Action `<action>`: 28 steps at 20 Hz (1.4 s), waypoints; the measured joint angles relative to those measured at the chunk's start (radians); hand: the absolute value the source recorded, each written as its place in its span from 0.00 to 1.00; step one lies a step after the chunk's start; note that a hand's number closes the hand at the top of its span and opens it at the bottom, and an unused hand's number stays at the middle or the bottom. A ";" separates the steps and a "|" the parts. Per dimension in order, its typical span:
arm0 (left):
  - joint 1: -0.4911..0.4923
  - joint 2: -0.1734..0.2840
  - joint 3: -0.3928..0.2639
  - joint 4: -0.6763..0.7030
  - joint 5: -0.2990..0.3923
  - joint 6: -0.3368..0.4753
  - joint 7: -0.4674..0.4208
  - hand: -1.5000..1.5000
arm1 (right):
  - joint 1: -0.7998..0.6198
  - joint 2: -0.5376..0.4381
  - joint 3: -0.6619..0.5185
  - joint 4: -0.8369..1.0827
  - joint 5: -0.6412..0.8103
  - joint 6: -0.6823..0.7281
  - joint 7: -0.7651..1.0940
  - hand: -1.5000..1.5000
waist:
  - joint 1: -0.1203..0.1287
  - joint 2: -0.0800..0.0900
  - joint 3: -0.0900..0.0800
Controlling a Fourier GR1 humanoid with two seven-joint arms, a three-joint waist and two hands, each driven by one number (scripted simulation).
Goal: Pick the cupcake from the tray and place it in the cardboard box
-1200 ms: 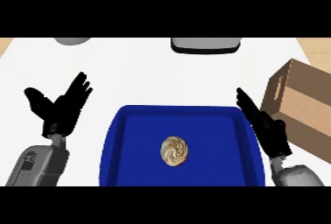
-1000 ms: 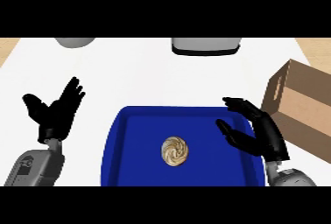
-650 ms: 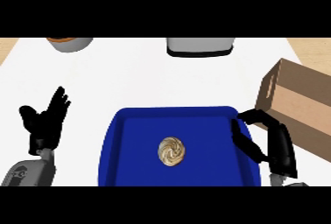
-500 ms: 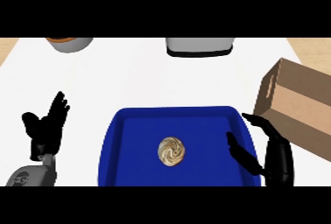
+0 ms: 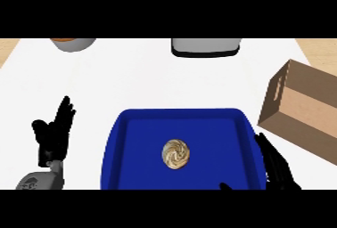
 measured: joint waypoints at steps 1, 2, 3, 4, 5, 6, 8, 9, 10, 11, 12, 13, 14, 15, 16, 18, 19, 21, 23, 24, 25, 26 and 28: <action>-0.005 -0.002 -0.005 -0.001 -0.005 0.003 0.005 0.50 | 0.000 0.016 0.020 -0.038 0.035 0.058 0.050 0.00 | 0.004 0.001 0.000; -0.004 -0.008 -0.010 0.001 -0.008 0.003 0.000 0.50 | 0.000 0.036 0.047 -0.066 0.069 0.114 0.097 0.00 | 0.009 0.003 0.001; -0.014 -0.012 -0.013 0.002 -0.013 0.008 0.001 0.50 | -0.018 0.060 0.065 -0.088 0.097 0.178 0.145 0.00 | 0.014 0.005 0.001; -0.011 -0.016 -0.017 0.000 -0.015 0.008 -0.001 0.50 | -0.027 0.082 0.093 -0.109 0.129 0.239 0.192 0.00 | 0.020 0.005 0.001; -0.013 -0.022 -0.022 0.004 -0.019 0.011 -0.005 0.50 | -0.040 0.109 0.121 -0.118 0.160 0.296 0.235 0.00 | 0.023 0.006 0.001; -0.009 -0.024 -0.025 -0.001 -0.021 0.012 -0.003 0.50 | -0.047 0.132 0.150 -0.126 0.189 0.348 0.274 0.00 | 0.027 0.006 0.002; -0.011 -0.024 -0.024 0.004 -0.022 0.006 -0.008 0.50 | -0.091 0.163 0.194 -0.144 0.217 0.450 0.351 0.00 | 0.033 0.008 0.003; -0.009 -0.025 -0.027 -0.002 -0.023 0.006 -0.003 0.50 | -0.115 0.152 0.208 -0.144 0.225 0.483 0.380 0.00 | 0.037 0.009 0.003; -0.010 -0.031 -0.030 -0.001 -0.025 0.008 -0.006 0.50 | -0.132 0.138 0.218 -0.143 0.227 0.512 0.401 0.00 | 0.039 0.009 0.003; -0.015 -0.031 -0.029 -0.001 -0.024 0.007 -0.002 0.50 | -0.148 0.126 0.228 -0.142 0.225 0.534 0.420 0.00 | 0.041 0.010 0.004; -0.019 -0.026 -0.025 0.000 -0.021 0.001 0.001 0.50 | -0.167 0.118 0.232 -0.137 0.215 0.547 0.435 0.00 | 0.043 0.011 0.004; -0.021 -0.021 -0.023 -0.004 -0.020 -0.003 0.008 0.50 | -0.182 0.122 0.230 -0.125 0.201 0.559 0.446 0.00 | 0.046 0.012 0.004; -0.018 -0.020 -0.022 -0.006 -0.018 -0.006 0.008 0.50 | -0.194 0.122 0.232 -0.119 0.190 0.571 0.460 0.00 | 0.049 0.012 0.004; -0.021 -0.024 -0.026 -0.009 -0.021 -0.003 0.010 0.50 | -0.204 0.124 0.233 -0.113 0.177 0.583 0.471 0.00 | 0.050 0.013 0.004; -0.023 -0.024 -0.027 -0.008 -0.024 -0.001 0.012 0.50 | -0.208 0.123 0.235 -0.110 0.168 0.594 0.481 0.00 | 0.049 0.013 0.004; -0.025 -0.023 -0.027 -0.018 -0.022 -0.004 0.020 0.50 | -0.214 0.133 0.225 -0.094 0.132 0.610 0.496 0.00 | 0.051 0.013 0.005; -0.024 -0.022 -0.024 -0.012 -0.022 -0.006 0.014 0.50 | -0.222 0.134 0.225 -0.086 0.117 0.616 0.505 0.00 | 0.052 0.014 0.005; -0.030 -0.027 -0.025 -0.002 -0.024 -0.004 0.012 0.50 | -0.237 0.133 0.226 -0.070 0.088 0.622 0.520 0.00 | 0.051 0.014 0.005; -0.033 -0.029 -0.024 0.004 -0.025 -0.004 0.009 0.50 | -0.264 0.144 0.225 -0.048 0.062 0.622 0.537 0.00 | 0.051 0.015 0.005; -0.033 -0.034 -0.029 0.001 -0.030 0.001 0.010 0.50 | -0.277 0.148 0.225 -0.033 0.049 0.621 0.544 0.00 | 0.052 0.014 0.005; -0.031 -0.034 -0.027 -0.001 -0.029 0.001 0.013 0.50 | -0.289 0.151 0.227 -0.021 0.037 0.619 0.550 0.00 | 0.052 0.014 0.005; -0.026 -0.028 -0.022 -0.003 -0.025 -0.006 0.009 0.50 | -0.301 0.156 0.226 -0.009 0.026 0.616 0.556 0.00 | 0.054 0.014 0.005; -0.034 -0.030 -0.020 0.009 -0.028 -0.005 0.006 0.50 | -0.337 0.172 0.211 0.029 0.004 0.611 0.566 0.00 | 0.054 0.015 0.005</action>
